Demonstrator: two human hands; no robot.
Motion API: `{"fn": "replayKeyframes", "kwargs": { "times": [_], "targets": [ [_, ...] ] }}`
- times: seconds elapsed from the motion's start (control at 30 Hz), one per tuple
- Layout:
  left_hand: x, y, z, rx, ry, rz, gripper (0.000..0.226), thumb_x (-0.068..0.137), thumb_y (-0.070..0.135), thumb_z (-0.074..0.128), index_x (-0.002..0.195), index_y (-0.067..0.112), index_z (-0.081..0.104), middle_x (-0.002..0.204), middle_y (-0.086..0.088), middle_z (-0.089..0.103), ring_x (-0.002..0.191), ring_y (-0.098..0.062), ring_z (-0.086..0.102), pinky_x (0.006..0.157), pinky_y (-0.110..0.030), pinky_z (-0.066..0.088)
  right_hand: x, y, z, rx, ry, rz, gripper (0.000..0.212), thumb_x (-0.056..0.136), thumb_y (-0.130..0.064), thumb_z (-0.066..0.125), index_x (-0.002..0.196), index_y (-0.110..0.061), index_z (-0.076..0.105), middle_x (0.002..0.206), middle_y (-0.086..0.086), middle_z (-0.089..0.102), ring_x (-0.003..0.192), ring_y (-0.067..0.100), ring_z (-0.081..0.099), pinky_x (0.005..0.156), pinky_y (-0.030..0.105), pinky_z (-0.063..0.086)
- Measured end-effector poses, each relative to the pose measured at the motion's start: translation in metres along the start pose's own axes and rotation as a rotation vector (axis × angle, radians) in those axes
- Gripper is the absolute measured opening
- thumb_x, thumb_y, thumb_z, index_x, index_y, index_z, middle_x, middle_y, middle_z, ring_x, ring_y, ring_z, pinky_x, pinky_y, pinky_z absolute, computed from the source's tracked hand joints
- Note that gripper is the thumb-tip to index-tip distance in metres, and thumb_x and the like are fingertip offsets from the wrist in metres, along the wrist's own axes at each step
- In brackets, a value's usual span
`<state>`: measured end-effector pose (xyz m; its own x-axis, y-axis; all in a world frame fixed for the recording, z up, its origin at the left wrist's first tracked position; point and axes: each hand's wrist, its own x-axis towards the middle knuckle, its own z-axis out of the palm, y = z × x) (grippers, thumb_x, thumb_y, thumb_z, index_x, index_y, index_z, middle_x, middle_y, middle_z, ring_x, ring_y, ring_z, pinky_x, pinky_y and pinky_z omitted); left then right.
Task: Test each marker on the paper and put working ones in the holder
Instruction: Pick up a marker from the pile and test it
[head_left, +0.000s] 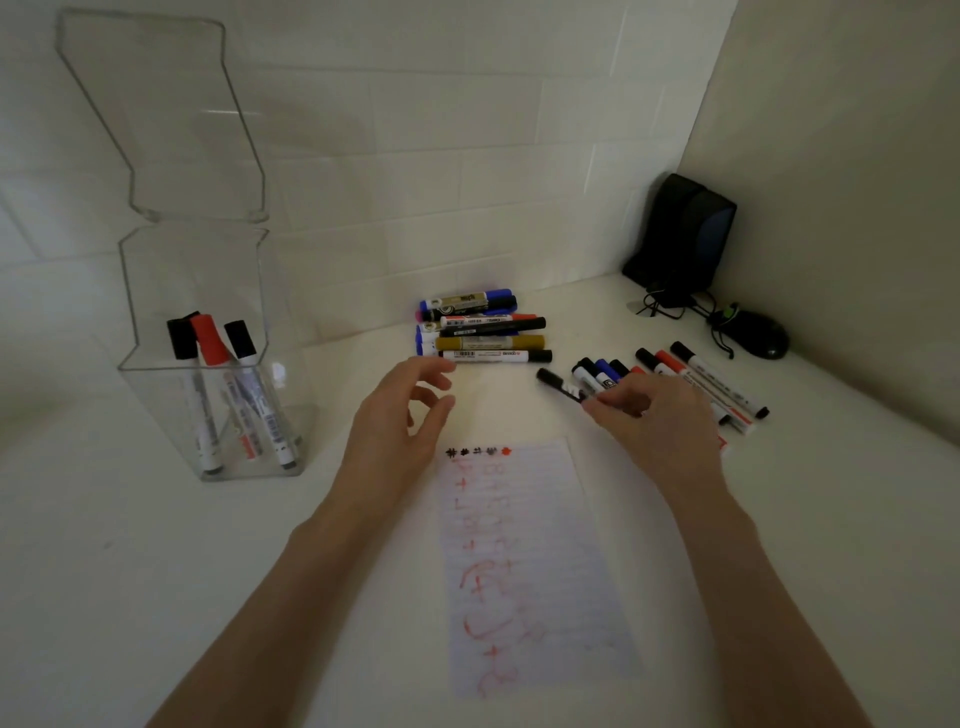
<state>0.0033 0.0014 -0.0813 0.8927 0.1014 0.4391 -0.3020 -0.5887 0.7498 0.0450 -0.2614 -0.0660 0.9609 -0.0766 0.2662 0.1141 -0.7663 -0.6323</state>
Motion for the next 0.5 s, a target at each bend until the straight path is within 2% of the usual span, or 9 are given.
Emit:
{"fn": "replayKeyframes", "kwargs": {
  "times": [0.03, 0.1, 0.2, 0.27, 0.4, 0.43, 0.5],
  "targets": [
    [-0.001, 0.000, 0.001, 0.021, -0.002, -0.007, 0.029, 0.097, 0.018, 0.062, 0.119, 0.036, 0.058, 0.105, 0.020, 0.062, 0.094, -0.002, 0.060, 0.069, -0.010, 0.039, -0.001, 0.003, 0.000, -0.061, 0.002, 0.007, 0.012, 0.083, -0.032, 0.083, 0.090, -0.025, 0.076, 0.085, -0.007, 0.071, 0.079, 0.008, 0.064, 0.081, 0.032, 0.054],
    [-0.003, 0.000, 0.004, 0.059, -0.007, -0.005, 0.027, 0.098, 0.017, 0.059, 0.116, 0.036, 0.059, 0.103, 0.021, 0.063, 0.094, 0.000, 0.059, 0.069, -0.011, 0.039, -0.003, 0.005, 0.000, -0.173, 0.034, 0.014, 0.013, 0.080, -0.029, 0.085, 0.085, -0.024, 0.074, 0.091, -0.001, 0.068, 0.096, 0.020, 0.063, 0.095, 0.043, 0.050],
    [-0.003, 0.000, 0.004, 0.091, -0.004, 0.005, 0.027, 0.098, 0.014, 0.056, 0.113, 0.036, 0.060, 0.101, 0.023, 0.062, 0.094, 0.003, 0.058, 0.069, -0.010, 0.040, -0.003, 0.004, 0.000, -0.279, 0.069, 0.013, 0.018, 0.077, -0.023, 0.086, 0.089, -0.020, 0.073, 0.099, 0.004, 0.064, 0.110, 0.027, 0.056, 0.109, 0.048, 0.040],
    [-0.003, -0.001, 0.004, 0.100, -0.001, 0.006, 0.028, 0.098, 0.012, 0.055, 0.113, 0.036, 0.061, 0.101, 0.023, 0.063, 0.095, 0.003, 0.057, 0.068, -0.007, 0.040, -0.001, 0.005, 0.002, -0.288, 0.080, -0.004, 0.026, 0.076, -0.019, 0.085, 0.099, -0.020, 0.072, 0.106, 0.007, 0.066, 0.110, 0.029, 0.057, 0.109, 0.048, 0.040],
    [-0.003, -0.001, 0.005, 0.111, -0.008, 0.015, 0.031, 0.097, 0.009, 0.054, 0.112, 0.035, 0.061, 0.100, 0.022, 0.063, 0.095, 0.003, 0.058, 0.070, -0.009, 0.039, -0.001, 0.002, 0.017, -0.207, 0.148, -0.126, 0.036, 0.079, -0.015, 0.080, 0.114, -0.019, 0.073, 0.112, 0.008, 0.061, 0.106, 0.028, 0.057, 0.091, 0.036, 0.041],
    [-0.003, -0.001, 0.005, 0.119, -0.009, 0.022, 0.031, 0.097, 0.008, 0.053, 0.113, 0.034, 0.061, 0.100, 0.021, 0.063, 0.096, 0.002, 0.058, 0.072, -0.009, 0.039, 0.001, -0.002, 0.024, -0.198, 0.151, -0.170, 0.036, 0.083, -0.016, 0.078, 0.118, -0.017, 0.071, 0.115, 0.008, 0.061, 0.108, 0.027, 0.056, 0.091, 0.034, 0.040],
    [-0.004, -0.001, 0.005, 0.158, -0.016, 0.033, 0.032, 0.097, 0.006, 0.052, 0.114, 0.032, 0.061, 0.100, 0.020, 0.062, 0.096, 0.002, 0.058, 0.076, -0.009, 0.041, 0.007, -0.011, 0.038, -0.236, 0.113, -0.270, 0.041, 0.090, -0.022, 0.070, 0.131, -0.016, 0.065, 0.131, 0.009, 0.059, 0.121, 0.029, 0.054, 0.101, 0.039, 0.042]
  ]
}}
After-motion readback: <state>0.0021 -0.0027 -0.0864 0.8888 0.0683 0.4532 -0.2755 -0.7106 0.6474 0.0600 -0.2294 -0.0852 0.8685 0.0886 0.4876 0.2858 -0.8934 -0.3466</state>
